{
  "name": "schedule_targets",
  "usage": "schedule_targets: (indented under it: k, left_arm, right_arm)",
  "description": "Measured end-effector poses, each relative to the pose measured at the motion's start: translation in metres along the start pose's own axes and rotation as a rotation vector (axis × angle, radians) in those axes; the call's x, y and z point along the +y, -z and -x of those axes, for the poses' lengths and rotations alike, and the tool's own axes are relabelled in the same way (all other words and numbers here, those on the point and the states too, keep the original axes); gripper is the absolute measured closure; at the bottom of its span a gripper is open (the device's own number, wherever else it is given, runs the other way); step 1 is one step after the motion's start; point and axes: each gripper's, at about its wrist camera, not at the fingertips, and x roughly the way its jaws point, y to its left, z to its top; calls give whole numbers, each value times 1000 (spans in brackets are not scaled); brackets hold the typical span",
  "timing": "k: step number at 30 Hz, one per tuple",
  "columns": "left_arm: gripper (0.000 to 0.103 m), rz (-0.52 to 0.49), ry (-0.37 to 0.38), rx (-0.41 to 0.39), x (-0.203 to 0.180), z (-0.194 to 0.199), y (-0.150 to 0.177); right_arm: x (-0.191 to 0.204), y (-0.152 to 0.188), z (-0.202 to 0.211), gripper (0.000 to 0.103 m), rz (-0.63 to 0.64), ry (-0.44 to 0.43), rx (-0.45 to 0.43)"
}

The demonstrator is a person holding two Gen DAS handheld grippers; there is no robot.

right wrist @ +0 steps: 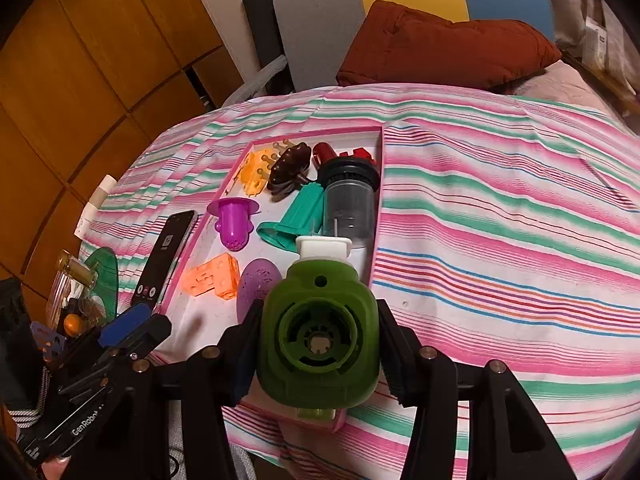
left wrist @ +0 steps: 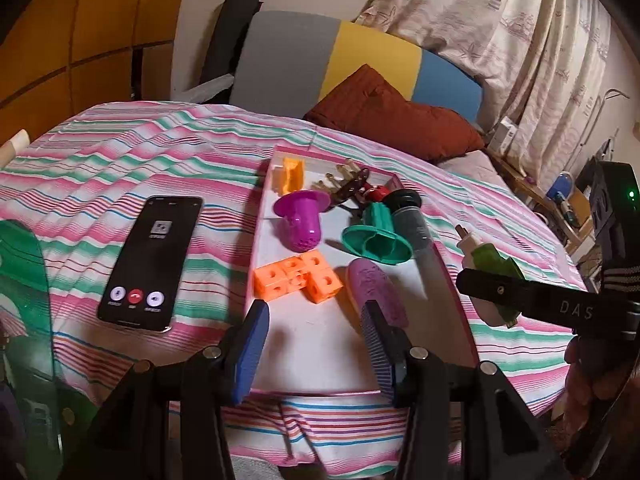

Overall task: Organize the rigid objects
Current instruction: 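Carry the green-and-white device over the tray with the right gripper, then lower the green device into the tray and open the right gripper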

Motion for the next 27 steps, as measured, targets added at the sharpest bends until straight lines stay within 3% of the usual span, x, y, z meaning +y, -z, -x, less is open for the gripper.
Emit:
schedule_targets:
  k: [10,18,27]
  left_arm:
    - [55,30,-74,3,18,8,-2]
    - [55,47,-118,-1,26,12,-4]
    - [55,38,-152,-7,22,18,-8]
  right_arm:
    - [21,3,-30,50,20,47,37]
    - [27,-3,-41,50,39,186,21]
    - [33,-2,-50,50,124,238,9]
